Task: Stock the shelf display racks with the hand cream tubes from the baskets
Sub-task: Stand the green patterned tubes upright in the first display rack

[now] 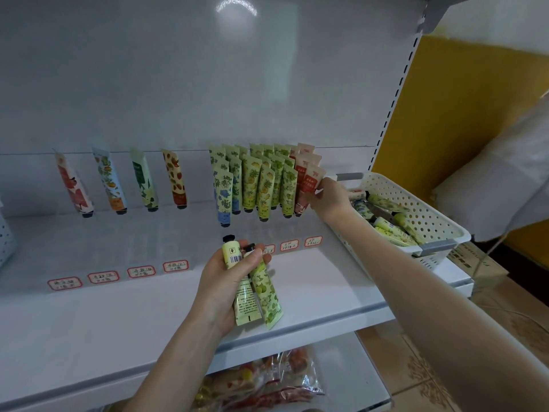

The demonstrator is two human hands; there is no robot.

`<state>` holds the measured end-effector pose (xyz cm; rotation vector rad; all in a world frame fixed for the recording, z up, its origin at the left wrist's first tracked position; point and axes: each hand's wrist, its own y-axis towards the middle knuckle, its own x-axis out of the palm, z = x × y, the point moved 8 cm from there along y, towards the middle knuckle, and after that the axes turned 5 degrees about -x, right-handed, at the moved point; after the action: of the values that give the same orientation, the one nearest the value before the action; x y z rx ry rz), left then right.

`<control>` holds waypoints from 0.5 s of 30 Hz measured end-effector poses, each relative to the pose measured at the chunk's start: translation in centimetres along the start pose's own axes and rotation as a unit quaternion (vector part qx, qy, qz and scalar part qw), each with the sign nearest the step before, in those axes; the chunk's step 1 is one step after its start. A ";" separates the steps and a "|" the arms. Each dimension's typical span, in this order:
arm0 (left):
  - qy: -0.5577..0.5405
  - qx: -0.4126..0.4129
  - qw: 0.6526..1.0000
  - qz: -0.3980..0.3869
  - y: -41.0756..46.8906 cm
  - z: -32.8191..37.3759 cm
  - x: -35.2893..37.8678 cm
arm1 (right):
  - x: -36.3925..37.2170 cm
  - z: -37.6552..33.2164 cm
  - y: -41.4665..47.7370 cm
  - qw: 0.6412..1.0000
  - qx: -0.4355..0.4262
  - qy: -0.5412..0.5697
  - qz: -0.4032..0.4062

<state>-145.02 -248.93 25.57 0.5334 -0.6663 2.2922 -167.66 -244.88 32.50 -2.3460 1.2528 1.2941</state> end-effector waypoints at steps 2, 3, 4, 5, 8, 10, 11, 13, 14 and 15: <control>-0.002 0.000 1.000 0.000 0.0 0.0 0.0 | 0.0 -0.6 -0.1 1.000 -0.015 -0.014 0.002; -0.003 -0.001 1.000 0.000 0.0 0.0 0.0 | 0.0 -0.9 -0.1 1.000 -0.022 -0.017 0.002; -0.004 -0.001 1.000 0.000 0.0 0.0 0.0 | 0.1 -1.2 -0.3 0.999 -0.028 -0.017 0.002; -0.004 -0.001 1.000 0.000 0.0 0.0 0.0 | 0.1 -1.4 -0.4 0.999 -0.030 -0.013 0.004; 0.001 0.001 1.000 -0.002 0.2 0.0 -0.1 | 0.0 -1.5 -0.8 1.000 -0.024 0.001 0.013; 0.004 0.003 1.000 -0.001 0.3 0.0 -0.3 | 0.0 -1.7 -0.9 1.000 -0.022 0.005 0.014; 0.006 0.004 1.000 0.000 0.3 0.1 -0.3 | 0.0 -1.8 -0.8 1.000 -0.020 0.002 0.011; 0.012 0.005 1.000 0.002 0.4 0.1 -0.4 | -0.1 -2.0 -0.9 1.000 -0.021 -0.003 0.011; 0.012 0.004 1.000 0.003 0.4 0.0 -0.3 | -0.1 -2.0 -0.9 1.000 -0.020 -0.003 0.011; 0.011 0.003 1.000 0.002 0.4 0.0 -0.3 | -0.1 -1.9 -0.9 1.000 -0.018 0.003 0.009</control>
<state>-145.10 -249.34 25.23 0.5082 -0.6500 2.3017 -165.86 -245.23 33.48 -2.3694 1.2667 1.3273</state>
